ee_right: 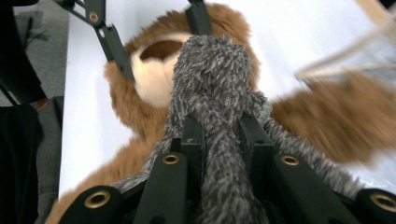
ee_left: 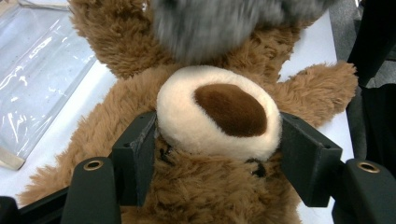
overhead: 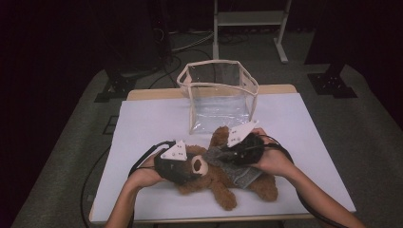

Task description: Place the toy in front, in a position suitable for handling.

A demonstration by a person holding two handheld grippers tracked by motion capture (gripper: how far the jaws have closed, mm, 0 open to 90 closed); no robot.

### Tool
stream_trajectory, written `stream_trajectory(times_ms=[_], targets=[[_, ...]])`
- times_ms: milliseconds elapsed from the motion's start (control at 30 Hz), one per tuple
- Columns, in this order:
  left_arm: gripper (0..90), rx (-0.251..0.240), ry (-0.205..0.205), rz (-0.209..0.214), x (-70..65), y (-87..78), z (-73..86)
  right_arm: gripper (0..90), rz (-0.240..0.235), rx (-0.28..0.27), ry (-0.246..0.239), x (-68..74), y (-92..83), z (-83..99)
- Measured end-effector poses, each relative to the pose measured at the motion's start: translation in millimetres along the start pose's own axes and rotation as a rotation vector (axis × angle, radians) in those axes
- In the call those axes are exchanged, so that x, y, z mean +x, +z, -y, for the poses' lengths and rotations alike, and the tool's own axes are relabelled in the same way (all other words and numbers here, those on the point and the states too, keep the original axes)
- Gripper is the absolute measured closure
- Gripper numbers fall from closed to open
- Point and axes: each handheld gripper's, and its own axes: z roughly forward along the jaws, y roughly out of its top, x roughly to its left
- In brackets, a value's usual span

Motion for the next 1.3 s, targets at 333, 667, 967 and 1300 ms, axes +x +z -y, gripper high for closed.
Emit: stream_trajectory(times_ms=[333,667,967,1300], targets=[[34.6,0.000,-0.003,0.012,-1.1,-1.1,2.1,73.9,0.016,0.008,0.052,-10.1,-25.2,24.2],[32.5,-0.088,-0.042,0.034,2.5,-14.1,-10.1,74.4,-0.015,-0.007,0.112,-13.7,-27.1,45.3],[42.4,-0.049,-0.044,0.114,-1.2,-3.1,-10.7,74.4,0.000,-0.002,0.045,2.3,-33.0,31.2],[42.6,-0.036,-0.015,0.116,-4.5,-3.0,-9.1,74.4,-0.038,0.025,-0.023,1.1,3.2,-0.6]])
